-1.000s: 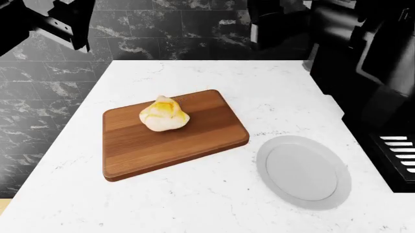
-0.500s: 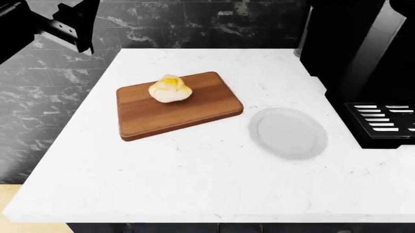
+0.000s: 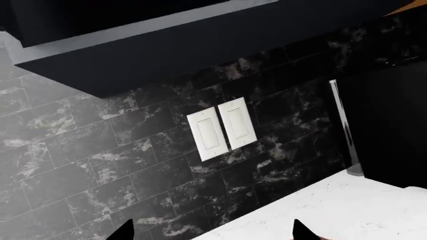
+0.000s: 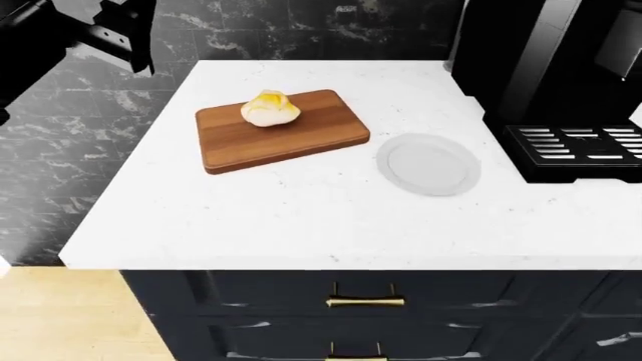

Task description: Pick the chicken breast from the plate and place it on the cutting board. Then pick the condiment bottle from the cabinet and place it next to the cutting board.

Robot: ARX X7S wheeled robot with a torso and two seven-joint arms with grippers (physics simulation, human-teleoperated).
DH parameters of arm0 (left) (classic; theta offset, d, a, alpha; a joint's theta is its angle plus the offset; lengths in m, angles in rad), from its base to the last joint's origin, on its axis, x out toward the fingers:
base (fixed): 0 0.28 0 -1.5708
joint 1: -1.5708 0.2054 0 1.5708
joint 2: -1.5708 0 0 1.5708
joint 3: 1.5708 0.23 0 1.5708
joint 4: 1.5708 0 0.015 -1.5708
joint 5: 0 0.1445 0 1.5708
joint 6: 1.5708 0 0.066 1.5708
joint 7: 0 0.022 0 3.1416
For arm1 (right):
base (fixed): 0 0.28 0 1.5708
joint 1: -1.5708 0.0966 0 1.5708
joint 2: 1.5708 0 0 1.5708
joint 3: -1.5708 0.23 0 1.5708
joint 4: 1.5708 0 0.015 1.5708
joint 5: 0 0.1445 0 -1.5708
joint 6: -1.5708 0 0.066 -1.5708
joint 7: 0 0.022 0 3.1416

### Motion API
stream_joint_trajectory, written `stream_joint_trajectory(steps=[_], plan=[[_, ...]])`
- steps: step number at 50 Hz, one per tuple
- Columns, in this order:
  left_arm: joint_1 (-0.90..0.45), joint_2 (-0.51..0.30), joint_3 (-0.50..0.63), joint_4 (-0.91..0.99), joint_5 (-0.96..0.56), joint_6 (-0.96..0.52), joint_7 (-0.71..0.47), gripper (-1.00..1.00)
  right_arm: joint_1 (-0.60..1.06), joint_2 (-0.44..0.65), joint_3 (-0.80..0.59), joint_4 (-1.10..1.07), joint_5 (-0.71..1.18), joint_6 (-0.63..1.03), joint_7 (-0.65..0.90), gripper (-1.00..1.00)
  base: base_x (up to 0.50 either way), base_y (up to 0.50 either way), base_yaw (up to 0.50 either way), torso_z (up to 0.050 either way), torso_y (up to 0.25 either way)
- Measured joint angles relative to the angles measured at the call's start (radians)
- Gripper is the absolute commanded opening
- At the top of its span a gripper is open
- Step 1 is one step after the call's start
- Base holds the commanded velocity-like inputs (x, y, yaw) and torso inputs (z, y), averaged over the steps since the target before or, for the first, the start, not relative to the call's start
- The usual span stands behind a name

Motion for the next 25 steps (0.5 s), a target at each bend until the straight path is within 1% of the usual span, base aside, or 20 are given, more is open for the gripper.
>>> stream_joint_trajectory(steps=[5, 7, 16, 25], plan=[[0.001, 0.009, 0.004, -0.004, 0.01, 0.013, -0.01, 1.0, 0.109, -0.038, -0.042, 0.119, -0.09, -0.002, -0.088, 1.0, 0.0, 0.0, 0.0, 0.0, 0.0], [0.001, 0.012, 0.004, -0.006, 0.014, 0.017, -0.014, 1.0, 0.156, -0.055, -0.06, 0.168, -0.122, -0.002, -0.124, 1.0, -0.13, -0.29, 0.0, 0.0, 0.0], [-0.001, 0.022, 0.005, -0.006, 0.019, 0.025, -0.026, 1.0, 0.315, -0.107, -0.12, 0.331, -0.237, -0.004, -0.25, 1.0, -0.22, -0.49, 0.0, 0.0, 0.0], [-0.008, 0.025, 0.004, -0.013, 0.022, 0.032, -0.033, 1.0, 0.381, -0.137, -0.156, 0.426, -0.315, -0.028, -0.329, 1.0, -0.23, -0.5, 0.0, 0.0, 0.0]])
